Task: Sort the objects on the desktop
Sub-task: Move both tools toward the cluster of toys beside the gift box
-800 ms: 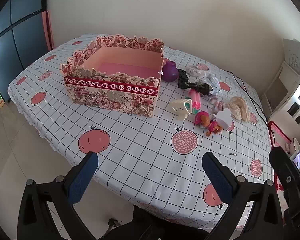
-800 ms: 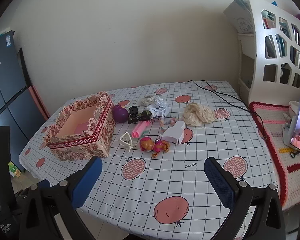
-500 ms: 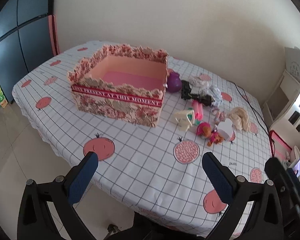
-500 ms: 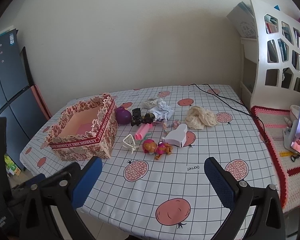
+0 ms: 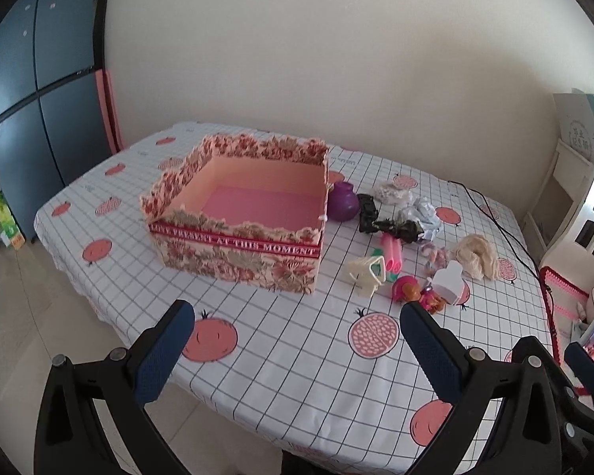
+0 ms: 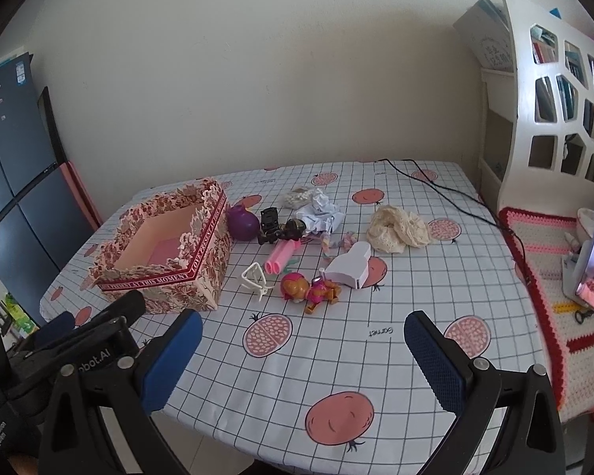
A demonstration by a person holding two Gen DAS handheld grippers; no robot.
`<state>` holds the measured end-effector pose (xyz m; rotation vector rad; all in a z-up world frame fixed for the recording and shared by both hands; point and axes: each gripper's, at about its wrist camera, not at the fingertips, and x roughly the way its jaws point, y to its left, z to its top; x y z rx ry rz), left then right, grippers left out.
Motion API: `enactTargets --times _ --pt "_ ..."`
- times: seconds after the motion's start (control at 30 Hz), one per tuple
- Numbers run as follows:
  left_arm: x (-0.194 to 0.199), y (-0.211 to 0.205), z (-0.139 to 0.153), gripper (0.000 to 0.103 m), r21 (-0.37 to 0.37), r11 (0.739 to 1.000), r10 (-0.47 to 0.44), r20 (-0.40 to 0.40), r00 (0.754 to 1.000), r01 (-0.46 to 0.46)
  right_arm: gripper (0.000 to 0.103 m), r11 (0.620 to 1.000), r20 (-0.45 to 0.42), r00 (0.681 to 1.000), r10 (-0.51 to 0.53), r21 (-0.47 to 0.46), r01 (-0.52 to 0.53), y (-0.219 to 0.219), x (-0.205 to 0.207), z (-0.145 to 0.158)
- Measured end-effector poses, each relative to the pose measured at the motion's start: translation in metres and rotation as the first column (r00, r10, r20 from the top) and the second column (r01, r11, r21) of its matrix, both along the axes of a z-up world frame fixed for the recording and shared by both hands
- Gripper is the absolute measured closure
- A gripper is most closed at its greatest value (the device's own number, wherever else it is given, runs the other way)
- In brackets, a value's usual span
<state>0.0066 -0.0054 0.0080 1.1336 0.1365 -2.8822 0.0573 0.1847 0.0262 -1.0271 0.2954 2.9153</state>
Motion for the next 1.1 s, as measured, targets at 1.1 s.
enactTargets --times 1.1 --pt "-0.097 0.039 0.117 0.000 0.037 0.985 -0.163 -0.117 0.980 0.168 0.000 1.000 -0.086 0.996 -0.018 -0.024 0.016 0.036 -0.089 0.111"
